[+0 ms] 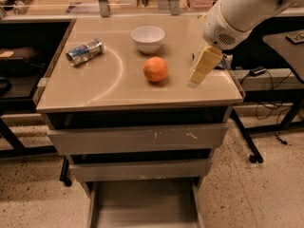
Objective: Place orange into bottom drawer
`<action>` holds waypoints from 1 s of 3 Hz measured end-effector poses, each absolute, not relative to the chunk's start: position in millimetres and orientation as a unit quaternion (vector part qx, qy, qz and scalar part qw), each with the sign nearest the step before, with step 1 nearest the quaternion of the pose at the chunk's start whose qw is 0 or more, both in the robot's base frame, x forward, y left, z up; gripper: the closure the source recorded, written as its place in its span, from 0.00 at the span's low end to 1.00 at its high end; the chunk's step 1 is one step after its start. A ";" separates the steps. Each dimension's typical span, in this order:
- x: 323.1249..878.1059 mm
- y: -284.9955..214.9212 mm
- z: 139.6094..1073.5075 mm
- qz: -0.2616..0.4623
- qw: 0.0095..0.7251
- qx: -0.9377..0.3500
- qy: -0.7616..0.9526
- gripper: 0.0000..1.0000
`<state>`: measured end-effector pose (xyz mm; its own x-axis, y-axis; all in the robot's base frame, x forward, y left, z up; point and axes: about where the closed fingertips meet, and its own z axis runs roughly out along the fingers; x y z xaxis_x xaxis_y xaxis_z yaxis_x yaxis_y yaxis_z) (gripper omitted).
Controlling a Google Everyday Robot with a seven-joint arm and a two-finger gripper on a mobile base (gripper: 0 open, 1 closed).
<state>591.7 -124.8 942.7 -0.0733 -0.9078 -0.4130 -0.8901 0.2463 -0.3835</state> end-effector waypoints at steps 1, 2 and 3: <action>596.5 -122.6 939.3 -0.001 0.315 -0.611 0.726 0.00; 614.5 -100.5 915.7 0.051 0.359 -0.603 0.711 0.00; 641.0 -67.5 895.4 0.102 0.394 -0.591 0.696 0.00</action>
Offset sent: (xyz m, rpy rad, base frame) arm 0.0622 0.0630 -0.0553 0.4421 -0.0699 0.0991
